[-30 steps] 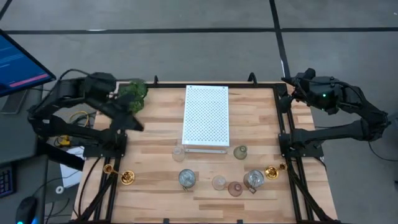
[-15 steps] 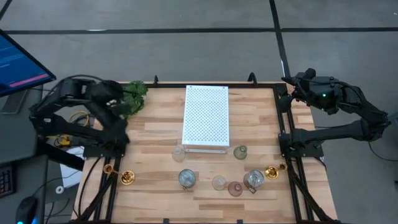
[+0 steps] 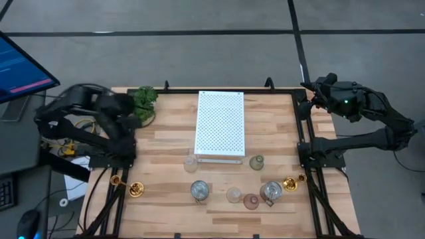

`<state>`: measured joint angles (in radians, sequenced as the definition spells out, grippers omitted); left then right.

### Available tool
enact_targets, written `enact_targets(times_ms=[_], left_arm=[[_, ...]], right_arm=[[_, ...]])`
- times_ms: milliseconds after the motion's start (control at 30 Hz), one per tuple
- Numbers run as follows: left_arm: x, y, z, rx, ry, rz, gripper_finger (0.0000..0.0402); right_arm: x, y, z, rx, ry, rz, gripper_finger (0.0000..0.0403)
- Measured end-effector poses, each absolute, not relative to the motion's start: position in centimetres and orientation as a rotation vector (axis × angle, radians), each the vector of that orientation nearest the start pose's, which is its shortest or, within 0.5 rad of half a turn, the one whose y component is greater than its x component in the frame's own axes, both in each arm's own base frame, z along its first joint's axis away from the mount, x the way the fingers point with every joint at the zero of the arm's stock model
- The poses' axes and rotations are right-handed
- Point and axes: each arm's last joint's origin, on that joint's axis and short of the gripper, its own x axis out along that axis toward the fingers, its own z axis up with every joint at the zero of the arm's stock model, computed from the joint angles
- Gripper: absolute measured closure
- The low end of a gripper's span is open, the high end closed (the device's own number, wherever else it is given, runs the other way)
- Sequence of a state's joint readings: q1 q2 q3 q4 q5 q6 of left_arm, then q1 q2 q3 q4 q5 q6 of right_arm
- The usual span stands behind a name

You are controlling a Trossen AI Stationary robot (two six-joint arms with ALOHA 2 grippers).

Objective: Pick & Place candle stick holders
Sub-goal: Put the left gold candle holder on the shelf

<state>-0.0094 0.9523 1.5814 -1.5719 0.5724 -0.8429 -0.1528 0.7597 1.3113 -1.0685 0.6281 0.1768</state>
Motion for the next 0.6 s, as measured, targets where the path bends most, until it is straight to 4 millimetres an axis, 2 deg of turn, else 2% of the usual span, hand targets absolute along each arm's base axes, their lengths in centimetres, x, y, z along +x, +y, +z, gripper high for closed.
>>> enact_targets(times_ms=[200, 267, 400, 467, 600], left_arm=[[15.6, -1.9, 41.5, -1.062, 1.307, 0.005, 0.0396], [18.0, -1.9, 40.2, -1.096, 1.386, 0.075, 0.0397], [21.5, -2.0, 38.1, -1.109, 1.497, 0.140, 0.0390], [22.1, -2.0, 37.6, -1.097, 1.505, 0.168, 0.0387], [20.6, -1.7, 38.6, -1.114, 1.442, 0.250, 0.0380]], right_arm=[[8.1, -3.0, 42.0, 0.038, 0.447, -0.805, 0.0163], [8.1, -3.0, 42.0, 0.036, 0.448, -0.804, 0.0163], [8.1, -3.0, 42.0, 0.036, 0.447, -0.804, 0.0163], [8.1, -3.0, 42.0, 0.036, 0.448, -0.803, 0.0163], [8.0, -3.0, 41.8, 0.032, 0.466, -0.802, 0.0163]])
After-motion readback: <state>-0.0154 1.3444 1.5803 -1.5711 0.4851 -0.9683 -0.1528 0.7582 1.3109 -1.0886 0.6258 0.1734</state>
